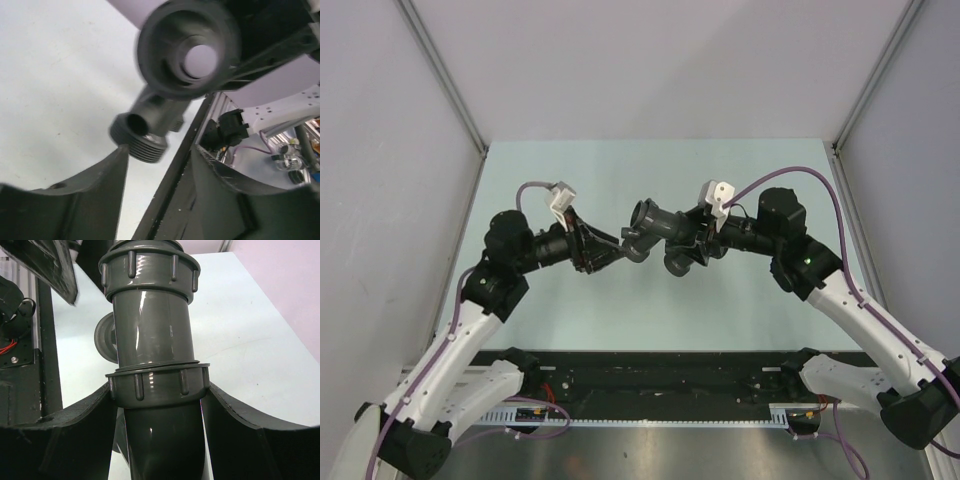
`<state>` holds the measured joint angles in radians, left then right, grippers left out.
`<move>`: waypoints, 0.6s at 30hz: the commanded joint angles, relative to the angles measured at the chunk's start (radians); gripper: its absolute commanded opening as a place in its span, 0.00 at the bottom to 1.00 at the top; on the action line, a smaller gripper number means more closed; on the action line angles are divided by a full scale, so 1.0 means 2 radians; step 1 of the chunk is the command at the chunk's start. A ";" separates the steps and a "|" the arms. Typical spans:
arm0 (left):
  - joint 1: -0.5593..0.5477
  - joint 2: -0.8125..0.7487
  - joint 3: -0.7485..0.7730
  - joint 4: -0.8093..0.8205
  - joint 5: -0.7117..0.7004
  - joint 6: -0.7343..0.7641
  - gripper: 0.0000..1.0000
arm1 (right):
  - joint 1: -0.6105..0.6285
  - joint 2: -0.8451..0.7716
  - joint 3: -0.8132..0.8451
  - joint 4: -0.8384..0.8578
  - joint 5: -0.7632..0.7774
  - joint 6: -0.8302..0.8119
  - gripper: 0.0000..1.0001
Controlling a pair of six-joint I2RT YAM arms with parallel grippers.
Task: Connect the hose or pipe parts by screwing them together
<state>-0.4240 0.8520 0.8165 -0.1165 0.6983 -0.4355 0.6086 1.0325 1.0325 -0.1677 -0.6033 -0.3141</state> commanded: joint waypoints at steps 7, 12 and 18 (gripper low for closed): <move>-0.079 -0.005 0.049 0.013 0.011 -0.070 0.01 | 0.001 -0.001 0.024 0.042 0.016 0.014 0.00; -0.109 0.023 0.044 0.026 -0.014 -0.064 0.00 | 0.002 -0.005 0.024 0.048 0.012 0.024 0.00; -0.109 0.059 0.046 0.030 -0.037 -0.043 0.00 | 0.002 -0.016 0.024 0.052 -0.012 0.030 0.00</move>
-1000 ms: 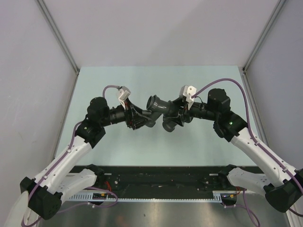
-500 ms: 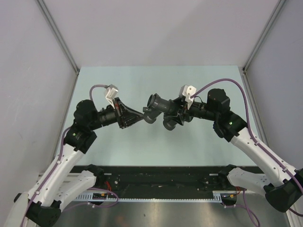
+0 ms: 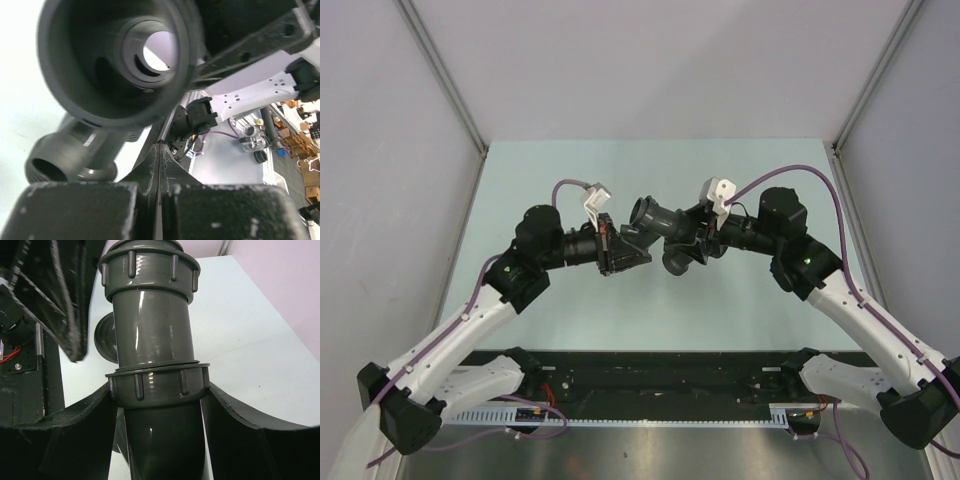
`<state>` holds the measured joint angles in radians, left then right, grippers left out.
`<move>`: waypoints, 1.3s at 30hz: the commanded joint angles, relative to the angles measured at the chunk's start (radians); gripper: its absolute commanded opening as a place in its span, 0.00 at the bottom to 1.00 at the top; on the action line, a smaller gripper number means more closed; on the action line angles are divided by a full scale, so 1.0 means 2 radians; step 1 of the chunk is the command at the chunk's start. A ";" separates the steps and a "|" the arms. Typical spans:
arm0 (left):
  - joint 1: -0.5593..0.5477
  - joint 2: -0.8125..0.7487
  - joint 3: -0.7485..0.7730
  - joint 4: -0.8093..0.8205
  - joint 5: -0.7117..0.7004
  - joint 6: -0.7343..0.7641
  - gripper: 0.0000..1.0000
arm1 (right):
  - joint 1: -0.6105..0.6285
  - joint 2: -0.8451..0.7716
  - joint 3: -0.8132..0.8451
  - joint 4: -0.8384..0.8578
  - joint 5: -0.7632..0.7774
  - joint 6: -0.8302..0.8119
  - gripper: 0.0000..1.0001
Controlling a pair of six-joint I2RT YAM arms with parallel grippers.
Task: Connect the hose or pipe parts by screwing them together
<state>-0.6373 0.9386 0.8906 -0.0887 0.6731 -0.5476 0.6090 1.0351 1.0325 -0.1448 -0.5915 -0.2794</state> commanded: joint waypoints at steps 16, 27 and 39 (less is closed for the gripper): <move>0.045 0.063 0.008 0.017 -0.096 0.021 0.06 | 0.009 -0.034 0.018 0.015 -0.089 0.010 0.00; 0.070 0.083 0.048 0.027 -0.064 0.020 0.18 | 0.041 -0.005 0.017 -0.028 -0.119 -0.014 0.00; 0.113 0.080 0.010 0.169 0.027 -0.074 0.32 | 0.058 0.016 0.017 -0.064 -0.127 -0.041 0.00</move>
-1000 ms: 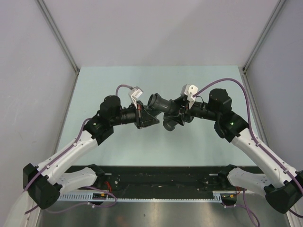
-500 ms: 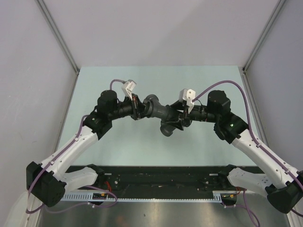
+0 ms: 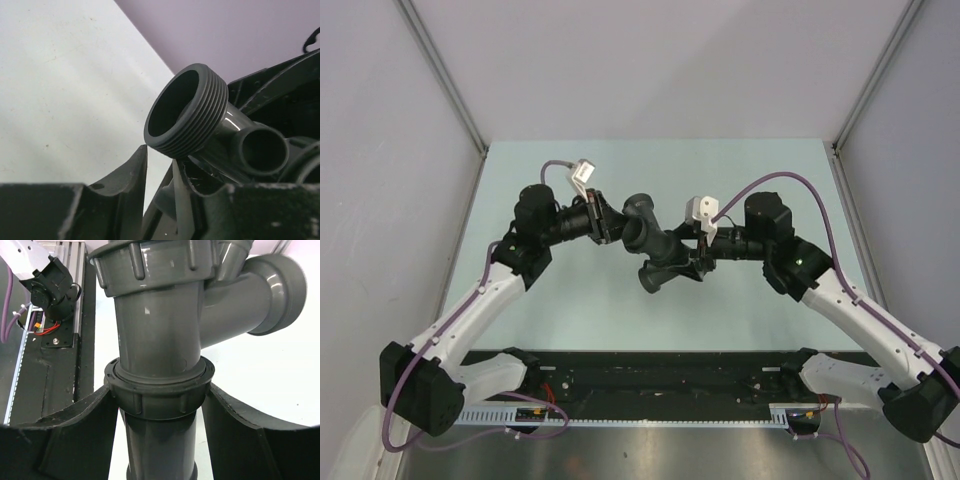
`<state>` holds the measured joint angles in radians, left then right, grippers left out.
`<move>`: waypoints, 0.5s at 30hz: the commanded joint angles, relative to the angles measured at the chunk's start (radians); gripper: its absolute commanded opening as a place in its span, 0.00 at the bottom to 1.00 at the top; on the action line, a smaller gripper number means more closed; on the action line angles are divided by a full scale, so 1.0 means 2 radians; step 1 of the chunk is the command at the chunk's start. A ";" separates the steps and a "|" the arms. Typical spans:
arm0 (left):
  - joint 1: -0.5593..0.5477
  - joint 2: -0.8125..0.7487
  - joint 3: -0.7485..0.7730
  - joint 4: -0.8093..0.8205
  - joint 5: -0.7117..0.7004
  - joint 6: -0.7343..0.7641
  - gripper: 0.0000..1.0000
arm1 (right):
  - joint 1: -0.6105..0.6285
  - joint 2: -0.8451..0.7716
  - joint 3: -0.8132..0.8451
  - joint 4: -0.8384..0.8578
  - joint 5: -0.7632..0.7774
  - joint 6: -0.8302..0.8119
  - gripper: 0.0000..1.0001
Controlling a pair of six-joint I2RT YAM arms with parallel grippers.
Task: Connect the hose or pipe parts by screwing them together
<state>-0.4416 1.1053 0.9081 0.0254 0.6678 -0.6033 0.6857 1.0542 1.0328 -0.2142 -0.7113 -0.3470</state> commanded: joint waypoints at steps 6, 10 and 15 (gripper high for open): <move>0.015 0.006 0.010 0.122 0.076 -0.047 0.41 | 0.020 0.014 0.017 -0.030 -0.059 -0.010 0.00; 0.018 0.003 0.003 0.122 0.082 -0.043 0.48 | 0.020 0.014 0.017 -0.016 -0.046 -0.005 0.00; 0.035 -0.011 -0.026 0.122 0.069 -0.043 0.55 | 0.017 0.012 0.017 0.003 -0.013 0.004 0.00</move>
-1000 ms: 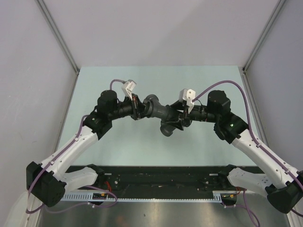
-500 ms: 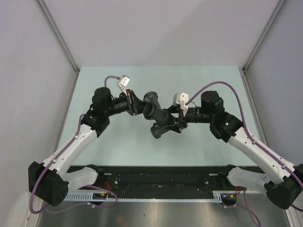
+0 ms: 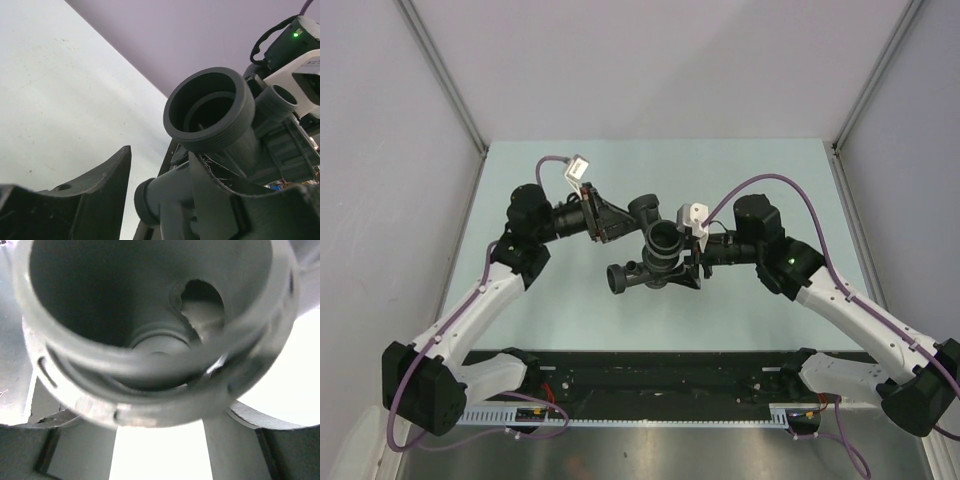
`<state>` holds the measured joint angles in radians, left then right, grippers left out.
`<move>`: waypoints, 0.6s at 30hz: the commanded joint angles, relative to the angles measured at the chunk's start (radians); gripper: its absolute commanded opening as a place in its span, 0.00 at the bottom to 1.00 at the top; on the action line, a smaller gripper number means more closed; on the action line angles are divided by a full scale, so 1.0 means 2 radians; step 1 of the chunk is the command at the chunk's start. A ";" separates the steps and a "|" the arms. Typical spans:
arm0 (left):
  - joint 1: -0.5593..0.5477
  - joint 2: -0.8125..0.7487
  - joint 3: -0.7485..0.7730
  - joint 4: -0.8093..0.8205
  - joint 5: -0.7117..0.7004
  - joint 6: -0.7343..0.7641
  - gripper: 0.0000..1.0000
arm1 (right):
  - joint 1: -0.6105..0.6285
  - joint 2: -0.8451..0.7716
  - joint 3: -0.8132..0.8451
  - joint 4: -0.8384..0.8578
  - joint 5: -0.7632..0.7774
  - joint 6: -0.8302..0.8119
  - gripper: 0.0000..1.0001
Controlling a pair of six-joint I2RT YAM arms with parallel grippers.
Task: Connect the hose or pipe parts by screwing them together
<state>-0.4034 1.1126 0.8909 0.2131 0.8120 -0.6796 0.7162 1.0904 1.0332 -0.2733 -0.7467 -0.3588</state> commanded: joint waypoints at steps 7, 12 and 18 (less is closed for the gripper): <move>0.060 -0.032 -0.062 0.005 -0.026 -0.001 0.58 | -0.007 -0.014 0.008 0.058 0.025 0.027 0.00; 0.091 -0.049 -0.082 -0.023 -0.062 -0.002 0.61 | -0.016 -0.005 0.006 0.032 0.044 0.013 0.00; 0.113 -0.044 -0.069 -0.077 -0.085 -0.003 0.66 | -0.013 0.015 -0.016 0.024 0.073 0.007 0.00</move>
<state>-0.2039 1.0431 0.7269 0.1135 0.6933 -0.6811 0.6872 1.0962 1.0222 -0.2497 -0.6453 -0.3336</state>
